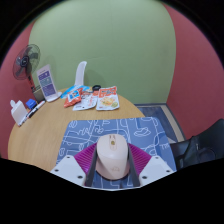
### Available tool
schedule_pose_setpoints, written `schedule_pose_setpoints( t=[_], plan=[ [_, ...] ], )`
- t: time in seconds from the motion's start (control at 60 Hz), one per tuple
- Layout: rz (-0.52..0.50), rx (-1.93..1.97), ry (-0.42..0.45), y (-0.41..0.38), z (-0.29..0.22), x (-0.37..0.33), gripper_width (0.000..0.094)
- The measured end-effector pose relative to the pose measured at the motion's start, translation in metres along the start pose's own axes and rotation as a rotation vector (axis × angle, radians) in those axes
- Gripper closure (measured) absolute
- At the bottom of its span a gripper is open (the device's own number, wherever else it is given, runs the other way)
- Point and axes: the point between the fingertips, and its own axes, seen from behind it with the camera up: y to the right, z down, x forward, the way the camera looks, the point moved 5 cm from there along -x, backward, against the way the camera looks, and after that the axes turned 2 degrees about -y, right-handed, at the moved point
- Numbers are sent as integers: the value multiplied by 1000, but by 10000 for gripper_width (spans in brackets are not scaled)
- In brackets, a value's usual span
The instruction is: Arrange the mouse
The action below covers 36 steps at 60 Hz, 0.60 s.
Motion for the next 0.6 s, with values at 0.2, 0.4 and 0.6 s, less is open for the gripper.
schedule_pose_setpoints(
  t=[0.2,0.4,0.6],
  plan=[
    [42,-36,56,1,-22,-42,108],
    [99,-63,143,-12,-35,-132,89],
    [148,-61,178,-30,-14,-232,92]
  ],
)
